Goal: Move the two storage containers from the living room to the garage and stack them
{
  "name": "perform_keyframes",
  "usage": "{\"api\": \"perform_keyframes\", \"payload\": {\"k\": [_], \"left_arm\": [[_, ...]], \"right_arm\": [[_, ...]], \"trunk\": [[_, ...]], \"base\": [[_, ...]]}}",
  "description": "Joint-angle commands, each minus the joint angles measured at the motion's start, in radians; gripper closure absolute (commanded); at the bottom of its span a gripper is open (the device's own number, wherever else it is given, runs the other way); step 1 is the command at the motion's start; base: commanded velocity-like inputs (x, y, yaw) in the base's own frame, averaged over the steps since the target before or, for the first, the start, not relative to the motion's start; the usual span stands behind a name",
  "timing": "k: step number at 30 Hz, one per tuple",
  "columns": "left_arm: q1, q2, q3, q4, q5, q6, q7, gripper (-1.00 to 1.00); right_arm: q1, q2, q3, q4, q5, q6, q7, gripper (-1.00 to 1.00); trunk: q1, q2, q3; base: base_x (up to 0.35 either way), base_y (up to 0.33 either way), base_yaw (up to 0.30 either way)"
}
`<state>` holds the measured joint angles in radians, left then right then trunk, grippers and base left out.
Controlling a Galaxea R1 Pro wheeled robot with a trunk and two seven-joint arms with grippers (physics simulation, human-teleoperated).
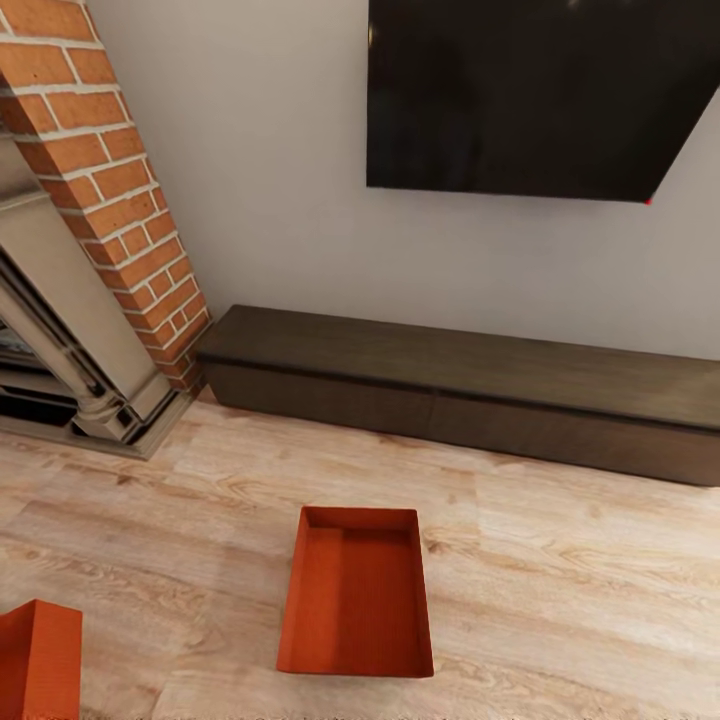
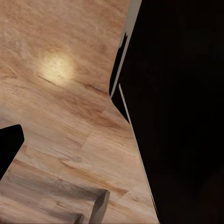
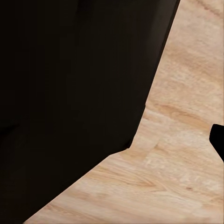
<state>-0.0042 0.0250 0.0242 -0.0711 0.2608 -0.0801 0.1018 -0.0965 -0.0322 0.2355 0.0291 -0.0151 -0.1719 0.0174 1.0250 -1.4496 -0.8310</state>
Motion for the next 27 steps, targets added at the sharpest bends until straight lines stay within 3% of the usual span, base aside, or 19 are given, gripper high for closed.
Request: {"api": "perform_keyframes", "payload": {"k": [1,27], "left_arm": [[0.000,0.000,0.002,0.001,0.003,-0.003,0.001,-1.00],[0.000,0.000,0.002,0.001,0.003,-0.004,0.001,-1.00]], "right_arm": [[-0.001,0.000,0.004,0.003,-0.002,-0.006,0.002,-1.00],[-0.001,0.000,0.004,0.003,-0.002,-0.006,0.001,-1.00]], "trunk": [[0.000,0.000,-0.002],[0.000,0.000,-0.045]], "base": [[0.000,0.000,0.000],[0.000,0.000,0.000]]}}
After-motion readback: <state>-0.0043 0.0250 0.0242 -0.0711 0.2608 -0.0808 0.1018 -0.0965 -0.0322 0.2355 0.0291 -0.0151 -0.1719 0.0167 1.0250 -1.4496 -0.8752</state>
